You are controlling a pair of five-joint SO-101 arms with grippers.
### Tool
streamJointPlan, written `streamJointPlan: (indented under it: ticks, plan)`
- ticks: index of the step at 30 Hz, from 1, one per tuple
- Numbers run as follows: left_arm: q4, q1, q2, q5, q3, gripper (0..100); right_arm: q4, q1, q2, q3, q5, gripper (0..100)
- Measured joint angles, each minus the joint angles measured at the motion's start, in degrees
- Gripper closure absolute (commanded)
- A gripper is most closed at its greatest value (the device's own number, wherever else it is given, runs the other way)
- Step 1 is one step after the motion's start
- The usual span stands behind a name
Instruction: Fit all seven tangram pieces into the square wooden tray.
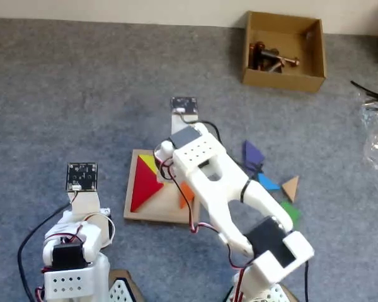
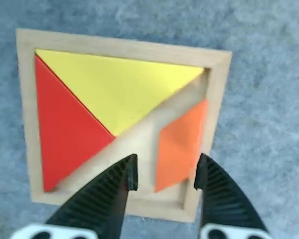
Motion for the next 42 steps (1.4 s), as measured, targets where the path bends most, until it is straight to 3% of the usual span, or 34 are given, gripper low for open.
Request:
streamJointPlan:
  ticks: [9,17,42]
  plan:
    - [0.0,0.0,0.0,0.0,0.0,100,-0.4,-6.0,-0.9,6.1,0.0,82.6]
    - [0.0,0.0,0.0,0.0,0.0,100,-1.1,-6.4,-0.9,6.9,0.0,95.1]
    - [0.0,0.0,0.0,0.0,0.0,100,-0.8,-6.4,-0.9,7.1,0.0,95.4]
